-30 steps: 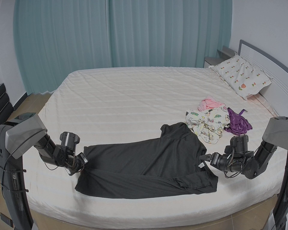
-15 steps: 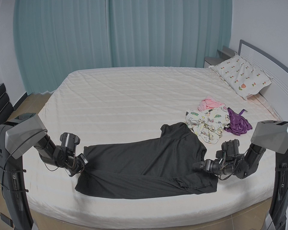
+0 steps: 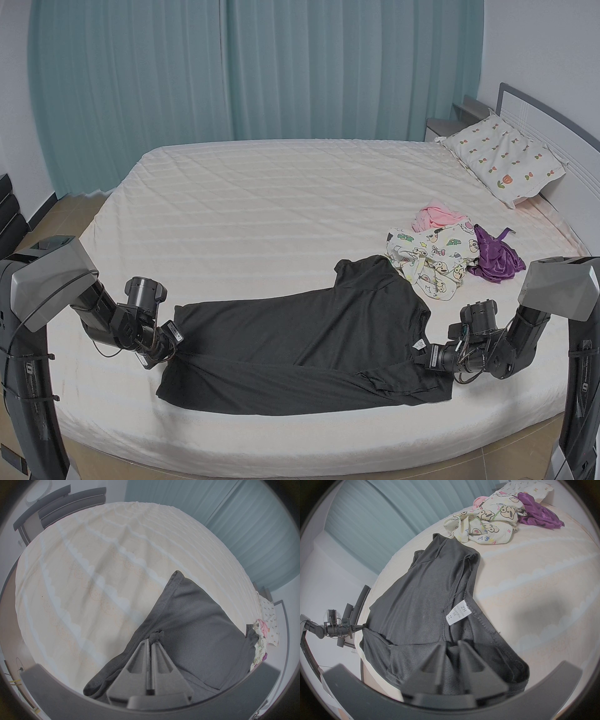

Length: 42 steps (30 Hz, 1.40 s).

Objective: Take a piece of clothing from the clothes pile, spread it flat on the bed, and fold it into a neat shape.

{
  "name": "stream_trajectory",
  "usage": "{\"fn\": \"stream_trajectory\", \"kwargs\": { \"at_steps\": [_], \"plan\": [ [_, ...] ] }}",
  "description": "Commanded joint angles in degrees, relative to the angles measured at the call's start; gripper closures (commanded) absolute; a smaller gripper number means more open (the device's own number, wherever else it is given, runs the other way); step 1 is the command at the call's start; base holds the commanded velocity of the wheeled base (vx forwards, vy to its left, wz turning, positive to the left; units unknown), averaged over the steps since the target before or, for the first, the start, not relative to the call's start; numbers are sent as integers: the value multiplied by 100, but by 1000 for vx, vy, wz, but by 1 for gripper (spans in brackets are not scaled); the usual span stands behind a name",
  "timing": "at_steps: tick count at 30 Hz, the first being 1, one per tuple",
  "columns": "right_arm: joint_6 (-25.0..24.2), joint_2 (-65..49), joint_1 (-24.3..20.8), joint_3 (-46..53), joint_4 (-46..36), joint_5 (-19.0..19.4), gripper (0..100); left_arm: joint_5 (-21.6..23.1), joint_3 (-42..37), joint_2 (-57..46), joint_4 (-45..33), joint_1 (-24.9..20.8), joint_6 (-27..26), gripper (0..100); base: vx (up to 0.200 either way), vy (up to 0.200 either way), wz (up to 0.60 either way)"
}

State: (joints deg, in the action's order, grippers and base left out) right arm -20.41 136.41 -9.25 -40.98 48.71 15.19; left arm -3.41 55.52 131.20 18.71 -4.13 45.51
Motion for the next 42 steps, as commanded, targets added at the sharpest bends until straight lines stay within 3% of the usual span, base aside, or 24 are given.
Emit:
{"fn": "stream_trajectory", "kwargs": {
  "at_steps": [1,11,16,40,41,42],
  "plan": [
    [2,-9,64,12,7,10,100,-1,-6,3,1,0,2,100,0,0,0],
    [-350,-466,328,-68,68,195,100,-1,-32,-6,-8,9,11,100,0,0,0],
    [-561,-519,354,-103,472,204,100,-10,-111,-15,10,9,2,100,0,0,0],
    [-561,158,213,-823,595,125,100,-19,-85,55,54,18,11,100,0,0,0],
    [-561,184,213,-806,595,125,0,-28,-76,55,54,18,11,0,0,0,0],
    [-561,184,213,-806,595,125,0,-28,-76,55,54,18,11,0,0,0,0]
  ]
}}
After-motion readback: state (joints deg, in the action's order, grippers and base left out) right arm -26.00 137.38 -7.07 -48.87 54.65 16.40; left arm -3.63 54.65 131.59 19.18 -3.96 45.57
